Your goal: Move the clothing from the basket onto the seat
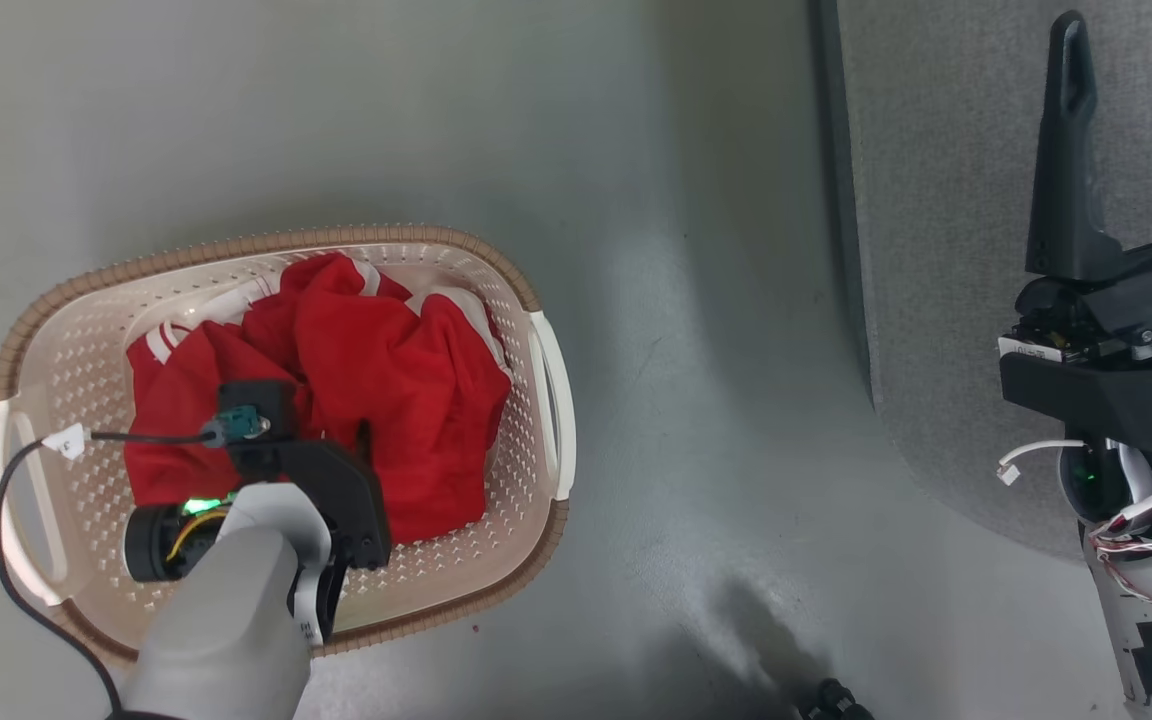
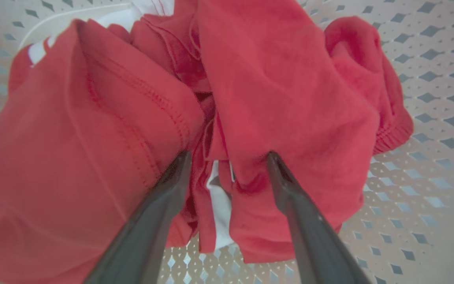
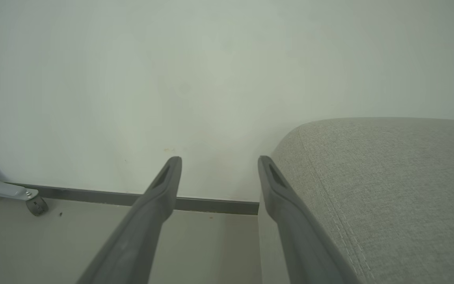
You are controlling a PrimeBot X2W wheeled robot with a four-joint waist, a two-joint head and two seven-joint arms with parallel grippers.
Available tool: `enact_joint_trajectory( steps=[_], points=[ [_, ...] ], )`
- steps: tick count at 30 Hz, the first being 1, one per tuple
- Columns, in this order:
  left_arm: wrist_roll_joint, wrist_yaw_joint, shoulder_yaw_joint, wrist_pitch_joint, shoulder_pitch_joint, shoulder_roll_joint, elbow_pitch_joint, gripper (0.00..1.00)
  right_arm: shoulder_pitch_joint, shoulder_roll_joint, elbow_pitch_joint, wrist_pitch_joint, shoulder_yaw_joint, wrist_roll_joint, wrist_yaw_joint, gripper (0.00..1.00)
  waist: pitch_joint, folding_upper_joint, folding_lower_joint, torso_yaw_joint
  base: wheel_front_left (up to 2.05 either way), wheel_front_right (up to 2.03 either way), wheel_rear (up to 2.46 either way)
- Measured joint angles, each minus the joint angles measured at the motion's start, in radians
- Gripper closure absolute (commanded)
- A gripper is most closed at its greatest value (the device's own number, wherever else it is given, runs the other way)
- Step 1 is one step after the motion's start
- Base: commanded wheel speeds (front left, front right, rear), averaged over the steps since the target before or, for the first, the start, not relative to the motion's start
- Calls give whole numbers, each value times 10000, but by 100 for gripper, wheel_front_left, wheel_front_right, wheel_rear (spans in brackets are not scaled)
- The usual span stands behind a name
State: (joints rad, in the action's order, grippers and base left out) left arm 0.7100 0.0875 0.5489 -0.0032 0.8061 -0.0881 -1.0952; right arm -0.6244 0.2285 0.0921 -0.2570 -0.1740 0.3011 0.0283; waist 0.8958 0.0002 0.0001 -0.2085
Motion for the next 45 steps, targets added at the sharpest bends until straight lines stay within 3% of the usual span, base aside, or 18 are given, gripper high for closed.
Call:
enact_joint_trajectory(
  steps=[14,15,16,17,30,45],
  points=[
    [-192,-364,94,-314,717,184,-366,0,12,-4,245,0,257,-2,71,0,638,0,0,94,0,0,0],
    [-192,-418,98,-343,720,199,-412,35,12,-17,244,0,255,-4,73,0,651,0,0,105,0,0,0],
    [-186,-451,90,-343,720,215,-481,81,12,-25,245,0,255,-19,73,0,661,0,0,113,0,0,0],
    [-186,-453,92,-341,720,224,-546,100,12,-33,247,0,257,-33,75,0,668,0,0,120,0,0,0],
    [-201,-719,280,-692,733,347,-949,100,19,-69,-245,2,326,-102,196,0,313,-2,-1,286,0,0,0],
    [-393,-1066,644,-1467,649,456,-1206,100,499,-150,-1411,2,180,-309,422,0,-1052,-2,-2,670,0,0,0]
  ],
)
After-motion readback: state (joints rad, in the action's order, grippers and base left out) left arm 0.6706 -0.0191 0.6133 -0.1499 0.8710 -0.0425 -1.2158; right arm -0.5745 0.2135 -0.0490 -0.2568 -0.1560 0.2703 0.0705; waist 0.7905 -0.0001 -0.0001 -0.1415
